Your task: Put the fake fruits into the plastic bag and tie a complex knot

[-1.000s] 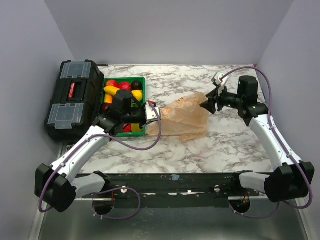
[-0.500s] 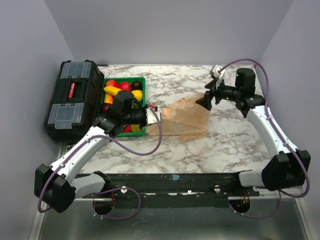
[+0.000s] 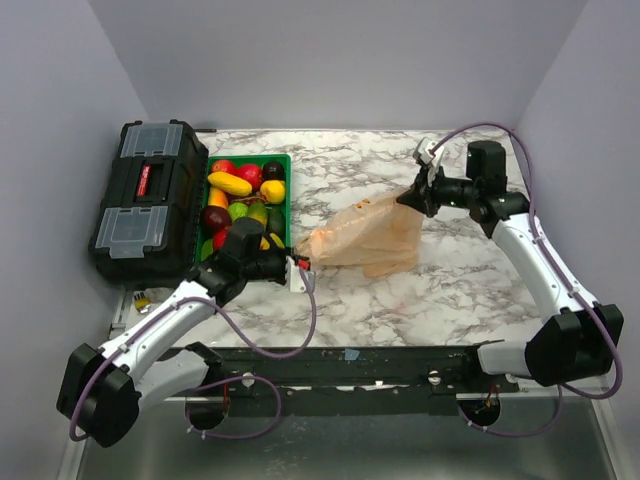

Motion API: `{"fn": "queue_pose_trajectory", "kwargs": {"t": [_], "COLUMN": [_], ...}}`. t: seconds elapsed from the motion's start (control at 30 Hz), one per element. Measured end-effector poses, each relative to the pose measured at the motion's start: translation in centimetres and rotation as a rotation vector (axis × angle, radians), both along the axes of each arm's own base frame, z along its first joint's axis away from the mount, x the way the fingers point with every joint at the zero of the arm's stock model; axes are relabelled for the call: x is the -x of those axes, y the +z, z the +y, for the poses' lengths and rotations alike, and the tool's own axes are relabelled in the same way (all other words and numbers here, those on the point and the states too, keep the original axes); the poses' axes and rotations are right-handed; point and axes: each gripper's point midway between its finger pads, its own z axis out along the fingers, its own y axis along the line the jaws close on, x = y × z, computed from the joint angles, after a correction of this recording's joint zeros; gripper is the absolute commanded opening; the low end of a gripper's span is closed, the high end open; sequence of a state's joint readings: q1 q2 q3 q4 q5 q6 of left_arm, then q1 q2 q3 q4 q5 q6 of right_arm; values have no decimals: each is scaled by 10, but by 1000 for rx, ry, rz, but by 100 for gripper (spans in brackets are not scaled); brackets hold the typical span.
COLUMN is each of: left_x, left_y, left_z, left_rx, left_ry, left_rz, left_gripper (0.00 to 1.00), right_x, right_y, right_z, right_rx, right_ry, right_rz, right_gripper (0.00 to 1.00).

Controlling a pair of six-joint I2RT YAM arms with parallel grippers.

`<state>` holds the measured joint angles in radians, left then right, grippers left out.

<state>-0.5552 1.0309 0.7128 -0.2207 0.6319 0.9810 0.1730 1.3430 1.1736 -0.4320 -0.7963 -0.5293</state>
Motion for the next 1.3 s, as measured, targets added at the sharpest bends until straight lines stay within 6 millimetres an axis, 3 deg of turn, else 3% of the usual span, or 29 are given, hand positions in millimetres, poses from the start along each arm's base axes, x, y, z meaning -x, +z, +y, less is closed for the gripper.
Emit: {"fn": "queue_pose_trajectory", "kwargs": {"t": [0.07,0.13,0.17,0.23,0.33,0.47,0.57,0.7,0.8,0.97,1.1,1.17,1.3], "left_x": [5,10,11,12,7,1,9,16,5,-5,-5,-5,-2], "left_y": [-29,-58,-66,-66,-38,39,80,93,89,49,29,22,12], "left_z": [10,21,24,27,26,20,21,17,8,-9,-12,-14,-20], "left_rx": [-67,-134,-149,-154,-106,73,207,300,328,299,281,280,270], "left_ry": [-11,-21,-24,-4,60,161,210,268,332,438,506,533,548], "left_rz": [-47,-77,-95,-104,-65,31,118,317,513,866,1009,1065,1174], "left_gripper": [5,26,36,48,56,70,72,72,76,79,79,76,53], "right_x": [0,3,9,19,33,41,41,42,43,47,49,51,54], "right_y": [15,33,39,46,48,48,45,42,41,45,48,49,50], "right_z": [0,1,3,4,0,0,0,0,0,0,-1,-1,-1], "right_rx": [-26,-55,-70,-86,-92,-90,-88,-90,-92,-96,-97,-98,-98], "right_ry": [-18,-24,-15,-2,4,19,24,27,27,28,28,28,28], "right_rz": [-32,-74,-87,-125,-170,-202,-203,-196,-194,-205,-216,-220,-223], "right_gripper": [1,1,1,1,1,1,1,1,1,1,1,1,1]}}
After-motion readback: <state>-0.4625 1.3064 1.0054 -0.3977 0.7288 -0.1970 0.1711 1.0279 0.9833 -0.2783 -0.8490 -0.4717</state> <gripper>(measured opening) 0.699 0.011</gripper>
